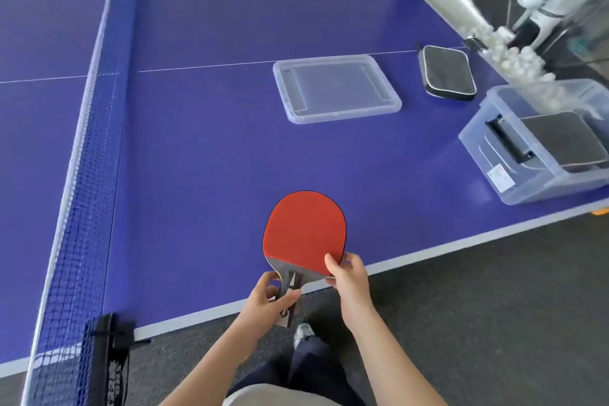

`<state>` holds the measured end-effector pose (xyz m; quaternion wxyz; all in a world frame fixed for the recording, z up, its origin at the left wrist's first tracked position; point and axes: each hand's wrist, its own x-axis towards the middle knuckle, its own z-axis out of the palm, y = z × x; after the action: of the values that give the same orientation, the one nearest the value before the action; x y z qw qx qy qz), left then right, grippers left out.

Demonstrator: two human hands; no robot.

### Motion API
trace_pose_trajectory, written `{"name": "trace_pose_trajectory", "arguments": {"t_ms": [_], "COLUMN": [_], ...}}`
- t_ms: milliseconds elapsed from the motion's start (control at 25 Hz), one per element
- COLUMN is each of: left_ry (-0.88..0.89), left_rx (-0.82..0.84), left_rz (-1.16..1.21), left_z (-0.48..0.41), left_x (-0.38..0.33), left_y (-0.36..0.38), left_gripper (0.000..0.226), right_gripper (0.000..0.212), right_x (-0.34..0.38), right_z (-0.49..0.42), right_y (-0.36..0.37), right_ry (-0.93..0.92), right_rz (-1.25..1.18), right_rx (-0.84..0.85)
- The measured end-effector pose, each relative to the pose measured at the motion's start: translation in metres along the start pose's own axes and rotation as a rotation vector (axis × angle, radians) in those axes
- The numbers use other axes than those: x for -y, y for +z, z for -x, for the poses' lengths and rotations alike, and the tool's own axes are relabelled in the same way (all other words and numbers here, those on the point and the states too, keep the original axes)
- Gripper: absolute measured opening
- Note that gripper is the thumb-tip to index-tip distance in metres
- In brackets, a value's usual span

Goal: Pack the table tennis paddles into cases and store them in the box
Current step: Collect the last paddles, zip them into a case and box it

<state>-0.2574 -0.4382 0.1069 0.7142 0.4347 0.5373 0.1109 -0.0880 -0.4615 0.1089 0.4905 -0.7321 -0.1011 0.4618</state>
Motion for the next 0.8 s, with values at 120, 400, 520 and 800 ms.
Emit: {"name": "trace_pose_trajectory", "arguments": {"t_ms": [120,400,520,800], "left_ry": [0.005,0.004,-0.019,-0.059], "left_rx": [-0.138,-0.392,-0.431,-0.451], "left_rz": [0.105,0.283,0.339,0.433], "left_z": [-0.009,0.002,-0.001,-0.014], "left_x": [-0.010,-0.015,-0.010,-0.008], "left_y": [-0.005,-0.042,-0.068,-0.132], "left_gripper": [0.040,0.029,0.037,0.040], "right_gripper": [0.014,0.017,0.017,0.019], "right_x": [0.022,0.040,0.043,0.039], "right_z": [-0.027,-0.044,-0.045,-0.049], "right_y": [0.023,0.099,0.132,0.204], "right_ry": [-0.015,0.026,0.022,0.022], "right_rz": [0.121,0.287,0.339,0.434], "right_rx": [0.149,0.425,0.476,0.459]}}
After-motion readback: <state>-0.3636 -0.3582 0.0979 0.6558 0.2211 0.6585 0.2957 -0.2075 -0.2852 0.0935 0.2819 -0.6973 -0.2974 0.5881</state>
